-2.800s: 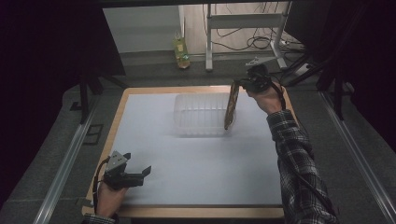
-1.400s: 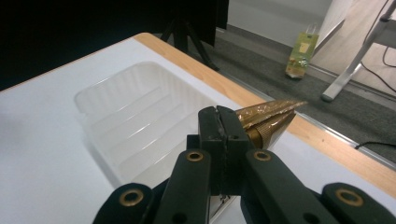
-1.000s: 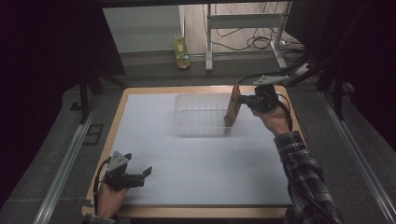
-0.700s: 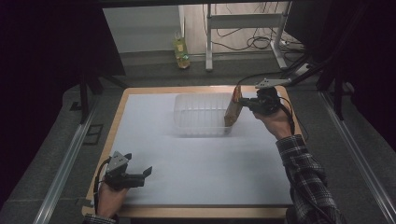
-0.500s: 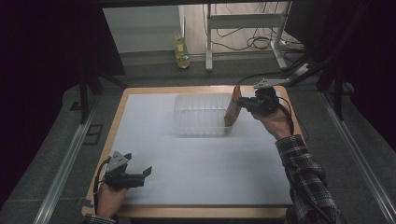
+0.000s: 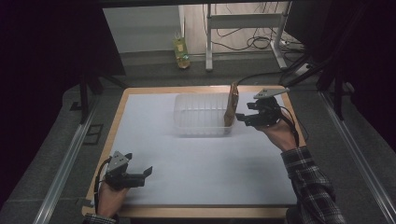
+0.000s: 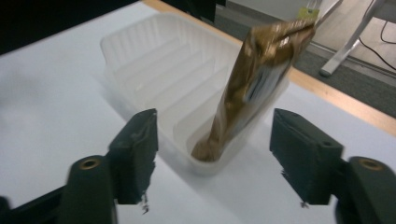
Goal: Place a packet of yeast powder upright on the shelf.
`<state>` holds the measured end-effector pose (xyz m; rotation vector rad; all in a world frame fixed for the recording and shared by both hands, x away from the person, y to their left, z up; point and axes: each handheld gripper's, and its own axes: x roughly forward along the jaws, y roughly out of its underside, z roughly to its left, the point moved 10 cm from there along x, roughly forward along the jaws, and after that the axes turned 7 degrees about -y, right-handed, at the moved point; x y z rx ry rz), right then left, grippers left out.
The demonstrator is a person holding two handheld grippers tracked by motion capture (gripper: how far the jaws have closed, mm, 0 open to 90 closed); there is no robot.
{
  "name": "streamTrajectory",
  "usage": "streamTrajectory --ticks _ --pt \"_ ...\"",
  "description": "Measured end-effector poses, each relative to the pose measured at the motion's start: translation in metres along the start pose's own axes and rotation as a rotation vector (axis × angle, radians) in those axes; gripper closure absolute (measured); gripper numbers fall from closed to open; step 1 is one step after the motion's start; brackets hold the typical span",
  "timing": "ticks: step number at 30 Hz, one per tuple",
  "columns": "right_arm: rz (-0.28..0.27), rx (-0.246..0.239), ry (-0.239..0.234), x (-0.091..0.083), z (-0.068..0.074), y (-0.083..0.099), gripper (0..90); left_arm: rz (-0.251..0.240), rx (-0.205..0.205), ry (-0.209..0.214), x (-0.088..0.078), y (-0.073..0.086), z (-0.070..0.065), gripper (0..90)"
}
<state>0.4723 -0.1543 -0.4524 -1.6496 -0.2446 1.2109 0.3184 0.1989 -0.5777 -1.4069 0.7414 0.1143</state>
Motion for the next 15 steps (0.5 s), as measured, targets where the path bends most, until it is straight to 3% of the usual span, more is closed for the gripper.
streamTrajectory --ticks 6,15 --pt "0.013 0.017 -0.004 0.0 0.012 0.038 18.5 -0.002 0.007 0.002 0.0 -0.001 -0.001 1.8" --pt "0.038 0.082 -0.01 0.005 0.027 0.102 11.7 0.0 0.015 0.003 0.001 -0.001 -0.002 1.8"
